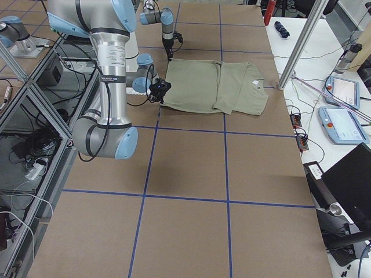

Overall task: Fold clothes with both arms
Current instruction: 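Grasp the hem corners nearest the robot with both grippers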

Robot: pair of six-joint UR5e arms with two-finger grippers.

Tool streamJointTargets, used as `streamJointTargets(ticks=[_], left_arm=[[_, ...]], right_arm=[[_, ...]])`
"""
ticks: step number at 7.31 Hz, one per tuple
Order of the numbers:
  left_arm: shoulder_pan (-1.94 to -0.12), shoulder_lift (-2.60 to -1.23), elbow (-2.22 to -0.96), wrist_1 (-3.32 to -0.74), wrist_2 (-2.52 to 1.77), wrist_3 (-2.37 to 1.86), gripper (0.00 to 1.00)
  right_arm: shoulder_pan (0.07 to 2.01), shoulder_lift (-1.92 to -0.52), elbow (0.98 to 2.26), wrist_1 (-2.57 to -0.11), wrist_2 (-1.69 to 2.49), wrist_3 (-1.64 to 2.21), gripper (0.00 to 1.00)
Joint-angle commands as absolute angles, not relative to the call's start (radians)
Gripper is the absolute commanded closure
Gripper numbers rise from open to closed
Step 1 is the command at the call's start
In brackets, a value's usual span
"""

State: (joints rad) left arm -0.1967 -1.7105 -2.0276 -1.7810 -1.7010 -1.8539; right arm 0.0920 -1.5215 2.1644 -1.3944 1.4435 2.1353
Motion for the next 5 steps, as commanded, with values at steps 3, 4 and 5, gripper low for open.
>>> streamJointTargets(ticks=[3,4,5], left_arm=[[-0.161,-1.674,-2.18,-1.781,-1.704,-1.851,1.0],[-0.111,-1.623,-2.266,-1.779,-1.706,-1.862,1.0],[-0.092,-1.6,-2.31,-1.781,-1.707,-1.877,1.0]], right_arm=[[0.094,-1.554,2.209,-1.394,1.46,2.134,1.0],[0.089,-1.596,2.251,-1.394,1.465,2.134,1.0],[0.078,-1.627,2.279,-1.393,1.497,2.134,1.0]])
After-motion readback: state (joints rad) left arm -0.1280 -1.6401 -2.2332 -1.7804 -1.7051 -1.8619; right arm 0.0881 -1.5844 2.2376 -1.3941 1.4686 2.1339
